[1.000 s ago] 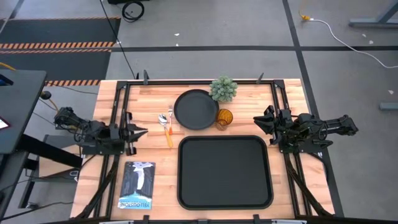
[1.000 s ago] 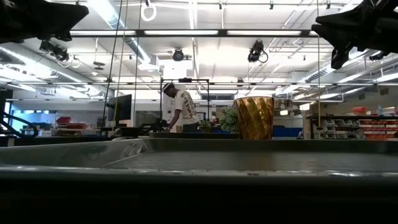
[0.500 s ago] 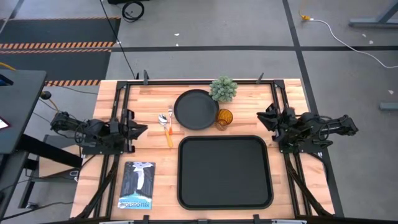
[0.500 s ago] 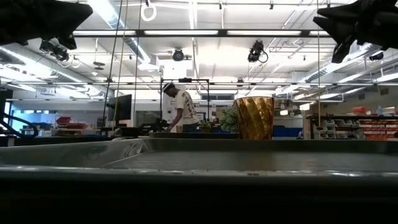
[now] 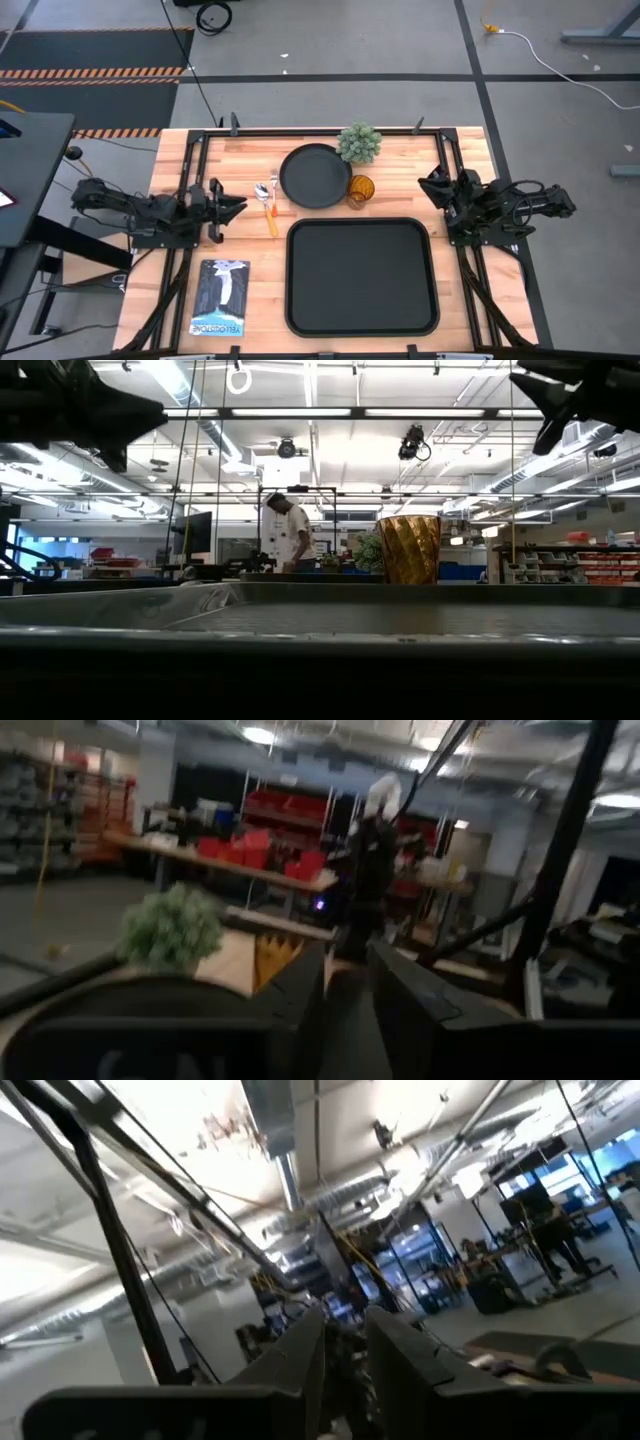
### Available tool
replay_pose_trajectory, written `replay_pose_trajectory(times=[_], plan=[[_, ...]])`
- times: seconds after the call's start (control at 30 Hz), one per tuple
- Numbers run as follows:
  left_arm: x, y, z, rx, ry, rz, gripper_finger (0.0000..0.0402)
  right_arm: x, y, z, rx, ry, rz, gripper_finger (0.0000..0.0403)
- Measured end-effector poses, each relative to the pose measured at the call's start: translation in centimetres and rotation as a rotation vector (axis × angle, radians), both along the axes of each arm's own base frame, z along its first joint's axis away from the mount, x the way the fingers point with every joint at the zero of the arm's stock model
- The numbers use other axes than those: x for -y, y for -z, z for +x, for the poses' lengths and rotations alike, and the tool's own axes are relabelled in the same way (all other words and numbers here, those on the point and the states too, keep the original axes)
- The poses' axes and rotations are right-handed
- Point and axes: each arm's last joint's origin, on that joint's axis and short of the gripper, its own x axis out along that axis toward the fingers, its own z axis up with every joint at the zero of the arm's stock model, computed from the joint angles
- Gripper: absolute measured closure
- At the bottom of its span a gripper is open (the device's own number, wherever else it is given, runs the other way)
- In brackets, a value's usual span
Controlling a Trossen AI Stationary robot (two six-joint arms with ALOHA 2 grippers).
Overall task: Pick and place plate/cup/fork/spoon on tray
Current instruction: Put the brown glass on the top right of the black serving tray
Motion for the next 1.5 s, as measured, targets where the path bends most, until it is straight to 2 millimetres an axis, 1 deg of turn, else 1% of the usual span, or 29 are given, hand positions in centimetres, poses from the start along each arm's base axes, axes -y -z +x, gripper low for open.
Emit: replay_pose_trajectory(times=[0.1, 0.27, 0.4, 0.47, 0.53, 0.67, 0.8, 0.97, 1.1, 1.27, 1.4, 1.5], plan=[[-0.2, 0.5, 0.6, -0.054, -0.024, 0.016, 0.0284, 0.2, 0.1, 0.1, -0.023, 0.064, 0.008, 0.0318], [-0.8, 0.4, 1.3, -0.053, -0.093, 0.036, 0.0283, 0.5, 0.5, 0.4, -0.070, 0.173, 0.056, 0.0318], [-1.3, 0.3, 1.9, -0.075, -0.165, 0.147, 0.0289, 0.7, 1.2, 0.9, -0.175, 0.305, 0.040, 0.0318], [-1.7, 0.2, 2.1, -0.084, -0.209, 0.209, 0.0291, 0.9, 1.4, 1.0, -0.226, 0.395, 0.017, 0.0318], [-2.1, 0.1, 2.3, -0.088, -0.255, 0.253, 0.0291, 0.9, 1.5, 1.1, -0.262, 0.444, -0.020, 0.0318], [-3.2, -0.1, 2.6, -0.093, -0.361, 0.319, 0.0292, 0.9, 1.8, 1.3, -0.315, 0.469, -0.088, 0.0318], [-4.3, -0.1, 2.9, -0.098, -0.433, 0.336, 0.0292, 1.0, 2.1, 1.7, -0.339, 0.472, -0.062, 0.0318], [-5.0, -0.3, 3.7, -0.046, -0.345, 0.271, 0.0292, 1.3, 2.8, 2.4, -0.371, 0.457, 0.035, 0.0318], [-5.4, -2.0, 5.6, -0.025, -0.289, 0.240, 0.0292, 1.3, 3.4, 3.0, -0.395, 0.412, 0.084, 0.0318], [-5.8, -3.4, 8.9, -0.128, -0.254, 0.210, 0.0292, 1.3, 3.9, 3.6, -0.445, 0.389, 0.105, 0.0318], [-6.2, -3.6, 12.2, -0.296, -0.178, 0.202, 0.0292, 1.3, 4.7, 4.0, -0.498, 0.385, 0.128, 0.0318], [-6.5, -3.4, 14.4, -0.368, -0.132, 0.173, 0.0292, 1.3, 5.3, 4.2, -0.542, 0.380, 0.163, 0.0318]])
